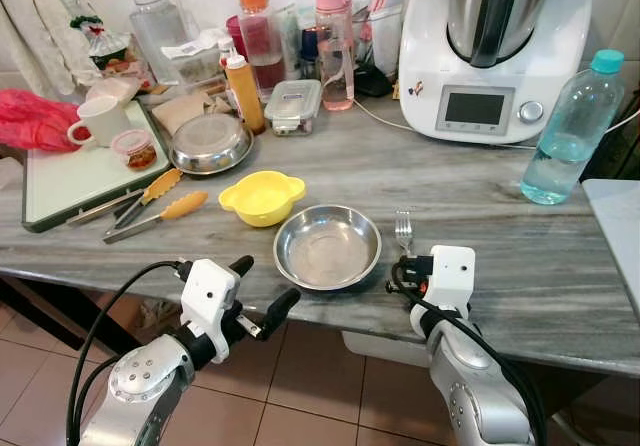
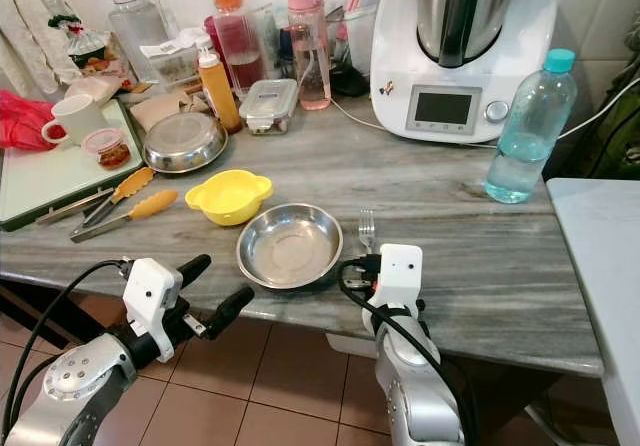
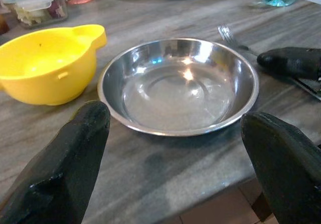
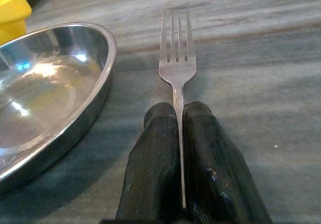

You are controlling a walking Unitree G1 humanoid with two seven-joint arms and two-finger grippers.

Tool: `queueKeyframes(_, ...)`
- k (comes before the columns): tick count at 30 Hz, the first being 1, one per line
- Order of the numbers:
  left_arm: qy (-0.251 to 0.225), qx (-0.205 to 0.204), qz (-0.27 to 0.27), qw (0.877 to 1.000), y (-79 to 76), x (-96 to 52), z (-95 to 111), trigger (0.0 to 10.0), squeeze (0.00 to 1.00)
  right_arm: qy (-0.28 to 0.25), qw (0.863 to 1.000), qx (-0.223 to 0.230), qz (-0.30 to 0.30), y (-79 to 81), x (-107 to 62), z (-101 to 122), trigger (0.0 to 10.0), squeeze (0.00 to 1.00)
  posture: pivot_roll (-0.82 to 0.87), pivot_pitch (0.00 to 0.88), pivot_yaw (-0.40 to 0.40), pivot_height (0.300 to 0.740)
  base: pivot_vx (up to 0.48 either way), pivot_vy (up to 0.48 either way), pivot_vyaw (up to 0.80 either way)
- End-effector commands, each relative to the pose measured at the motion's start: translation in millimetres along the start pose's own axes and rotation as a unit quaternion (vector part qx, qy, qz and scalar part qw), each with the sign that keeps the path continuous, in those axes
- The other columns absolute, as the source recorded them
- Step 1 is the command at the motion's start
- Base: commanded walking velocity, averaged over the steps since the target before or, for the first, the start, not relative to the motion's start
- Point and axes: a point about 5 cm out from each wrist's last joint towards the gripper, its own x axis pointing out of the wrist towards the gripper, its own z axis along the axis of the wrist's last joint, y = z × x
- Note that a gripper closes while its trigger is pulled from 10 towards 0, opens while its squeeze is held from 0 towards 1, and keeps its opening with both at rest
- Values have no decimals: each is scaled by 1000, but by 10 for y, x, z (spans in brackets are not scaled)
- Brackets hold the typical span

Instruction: Setting the table

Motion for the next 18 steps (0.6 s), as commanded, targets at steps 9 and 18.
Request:
queueKeyframes(9,4,9,-4,1000,-18,-19,100,10000,0,43,999,16,18,147,79,-154,10000,0,-70,32,125,740,0,0,0)
queueKeyframes(18,11,10,-5,1000,4,-14,71,10000,0,49,999,7,11,102,38,-186,10000,871,-77,28,127,740,0,0,0)
